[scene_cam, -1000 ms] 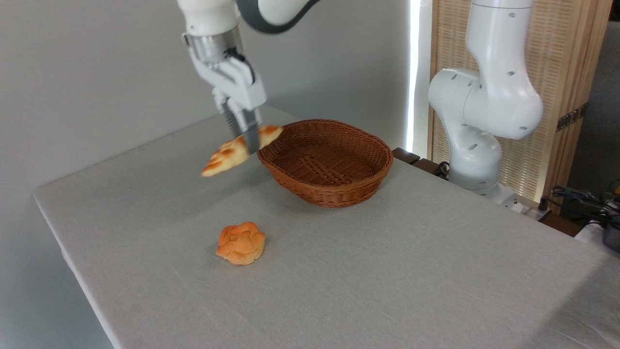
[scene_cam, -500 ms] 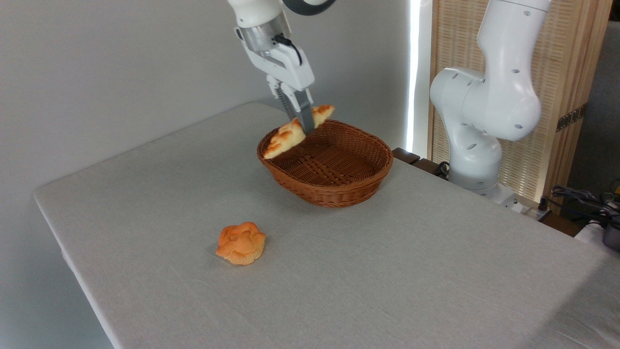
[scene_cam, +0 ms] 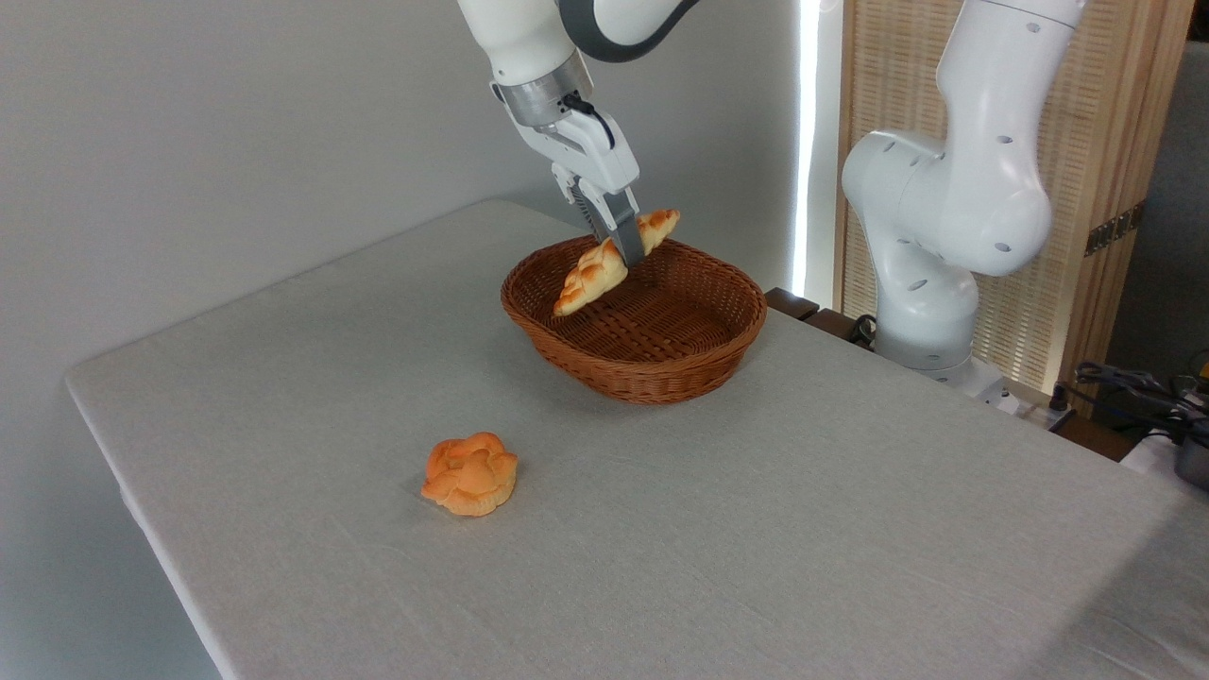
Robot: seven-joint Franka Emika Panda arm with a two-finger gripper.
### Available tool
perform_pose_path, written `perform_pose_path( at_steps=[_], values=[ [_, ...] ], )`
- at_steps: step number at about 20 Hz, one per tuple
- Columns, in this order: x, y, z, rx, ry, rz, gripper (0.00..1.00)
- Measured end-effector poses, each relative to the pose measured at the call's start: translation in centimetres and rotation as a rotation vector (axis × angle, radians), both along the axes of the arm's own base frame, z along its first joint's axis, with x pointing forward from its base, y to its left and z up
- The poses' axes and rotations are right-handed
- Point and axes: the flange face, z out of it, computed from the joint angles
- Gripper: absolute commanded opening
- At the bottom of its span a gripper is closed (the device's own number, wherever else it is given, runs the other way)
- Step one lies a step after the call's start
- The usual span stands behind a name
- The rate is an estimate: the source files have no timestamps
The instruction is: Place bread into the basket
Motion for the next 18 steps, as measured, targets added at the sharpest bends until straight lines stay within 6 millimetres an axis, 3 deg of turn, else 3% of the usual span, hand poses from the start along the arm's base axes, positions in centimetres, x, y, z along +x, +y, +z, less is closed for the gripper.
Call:
perform_pose_path(
  at_steps=[6,18],
  values=[
    [0.17,-1.07,-0.78,0.004,-0.028,0.055,1.0],
    [0.36,-1.14,-0.69,0.001,-0.029,0.055,1.0]
  ],
)
